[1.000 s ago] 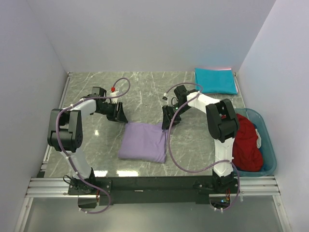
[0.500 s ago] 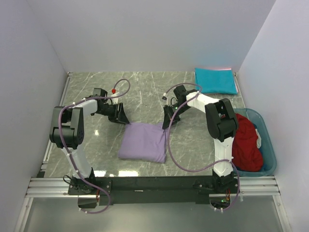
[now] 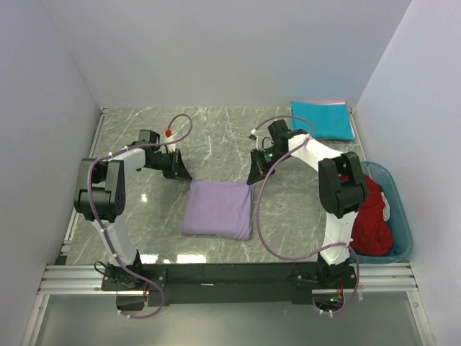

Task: Fold and stack the t-shirts
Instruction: Fold the tshirt

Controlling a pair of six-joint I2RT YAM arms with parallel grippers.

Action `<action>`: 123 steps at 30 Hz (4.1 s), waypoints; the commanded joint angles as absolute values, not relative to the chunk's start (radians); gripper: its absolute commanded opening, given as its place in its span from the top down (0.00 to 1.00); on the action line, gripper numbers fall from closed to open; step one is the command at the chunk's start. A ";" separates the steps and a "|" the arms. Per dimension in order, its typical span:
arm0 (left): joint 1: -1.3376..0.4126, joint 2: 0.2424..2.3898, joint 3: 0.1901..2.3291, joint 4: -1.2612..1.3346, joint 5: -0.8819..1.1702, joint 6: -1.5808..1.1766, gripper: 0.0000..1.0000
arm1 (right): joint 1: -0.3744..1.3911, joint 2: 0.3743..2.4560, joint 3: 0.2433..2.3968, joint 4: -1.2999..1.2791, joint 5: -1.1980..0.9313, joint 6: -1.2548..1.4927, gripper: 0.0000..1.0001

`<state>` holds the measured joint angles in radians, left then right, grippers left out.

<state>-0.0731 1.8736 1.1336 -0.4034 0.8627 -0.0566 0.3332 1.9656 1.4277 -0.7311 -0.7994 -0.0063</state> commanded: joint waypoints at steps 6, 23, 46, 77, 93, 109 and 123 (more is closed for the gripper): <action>-0.048 1.819 1.175 -0.275 0.819 -0.115 0.99 | 0.250 1.974 1.419 -0.664 -0.747 -0.025 1.00; -0.175 1.917 1.226 -0.316 0.701 -0.164 0.55 | 0.250 2.014 1.427 -0.650 -0.758 -0.023 1.00; -0.130 1.850 1.219 -0.204 0.701 -0.179 0.99 | 0.141 1.988 1.377 -0.614 -0.778 -0.034 1.00; -0.199 1.804 1.309 -0.265 0.851 0.054 0.39 | 0.212 2.193 1.902 -0.672 -0.741 0.023 0.58; -0.486 1.839 1.063 -0.600 0.594 0.581 0.60 | 0.394 2.277 1.777 -0.660 -0.724 -0.028 0.64; -0.661 1.459 0.986 -0.646 0.692 0.505 0.39 | 0.387 2.169 1.657 -0.678 -0.853 -0.052 0.64; -0.485 1.853 1.410 -0.749 0.681 0.801 0.27 | 0.423 2.299 1.700 -0.655 -0.928 -0.040 0.74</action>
<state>-0.4778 1.8366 1.3758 -0.6994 0.6552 0.7181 0.4191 2.2791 1.6684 -0.6685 -0.9001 -0.0410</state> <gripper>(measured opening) 0.727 0.270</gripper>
